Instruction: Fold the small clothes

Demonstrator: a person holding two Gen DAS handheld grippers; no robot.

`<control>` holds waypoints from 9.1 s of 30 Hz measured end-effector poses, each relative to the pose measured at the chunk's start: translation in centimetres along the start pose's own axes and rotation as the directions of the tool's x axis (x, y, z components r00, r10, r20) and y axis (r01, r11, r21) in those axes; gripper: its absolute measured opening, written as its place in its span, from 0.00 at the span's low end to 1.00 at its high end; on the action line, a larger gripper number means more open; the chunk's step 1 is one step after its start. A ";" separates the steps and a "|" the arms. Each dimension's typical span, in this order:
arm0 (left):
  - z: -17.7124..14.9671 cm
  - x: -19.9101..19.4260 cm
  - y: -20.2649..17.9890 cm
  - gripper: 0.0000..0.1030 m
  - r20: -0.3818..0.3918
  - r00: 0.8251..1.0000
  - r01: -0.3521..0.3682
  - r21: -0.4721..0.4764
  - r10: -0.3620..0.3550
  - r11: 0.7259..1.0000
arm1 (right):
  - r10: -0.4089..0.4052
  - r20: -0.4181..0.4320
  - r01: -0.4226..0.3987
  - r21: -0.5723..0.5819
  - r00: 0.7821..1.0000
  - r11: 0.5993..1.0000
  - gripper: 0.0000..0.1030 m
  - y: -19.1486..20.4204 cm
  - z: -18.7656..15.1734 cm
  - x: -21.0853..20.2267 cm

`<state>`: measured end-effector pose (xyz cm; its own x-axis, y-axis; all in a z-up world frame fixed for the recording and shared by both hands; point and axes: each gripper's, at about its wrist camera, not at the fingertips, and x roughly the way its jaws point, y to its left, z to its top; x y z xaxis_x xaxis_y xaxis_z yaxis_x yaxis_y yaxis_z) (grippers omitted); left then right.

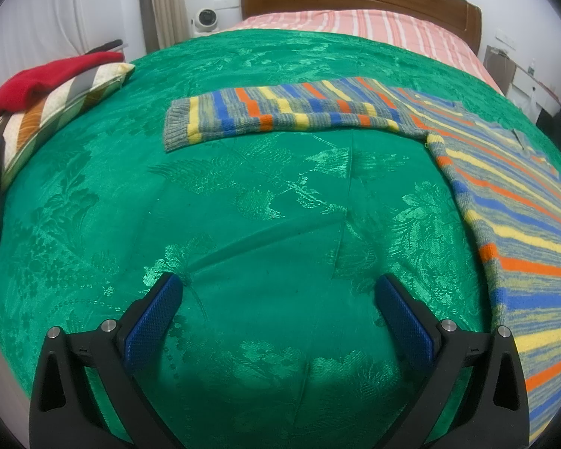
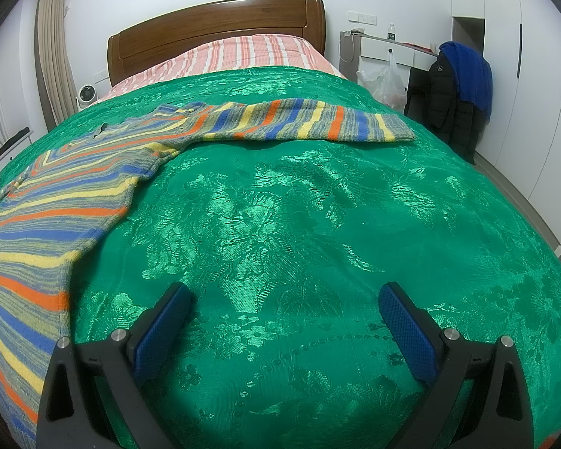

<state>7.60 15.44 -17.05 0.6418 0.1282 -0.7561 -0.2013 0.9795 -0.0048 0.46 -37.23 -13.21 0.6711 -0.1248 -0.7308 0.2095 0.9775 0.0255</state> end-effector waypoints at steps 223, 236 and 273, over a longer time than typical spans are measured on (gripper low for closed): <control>-0.4 -0.3 -0.5 1.00 0.046 0.998 -0.036 0.020 0.035 0.999 | 0.078 -0.071 -0.076 0.022 0.994 0.997 0.92 -5.7 5.6 6.6; 3.5 -1.9 1.3 0.99 -0.078 0.990 0.113 -0.020 -0.114 0.993 | 0.078 -0.076 -0.077 0.020 0.994 0.997 0.93 -5.9 5.6 6.6; 12.2 -1.6 -30.8 0.82 -0.073 0.952 0.285 0.558 -0.296 0.779 | 0.076 -0.062 -0.075 0.017 0.995 0.997 0.94 -6.2 5.3 6.3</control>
<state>21.84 -13.07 -7.69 0.6170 -0.1790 -0.7663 0.4387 0.8867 0.1461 7.17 -45.03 -14.39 0.6396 -0.0394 -0.7677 0.1703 0.9811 0.0915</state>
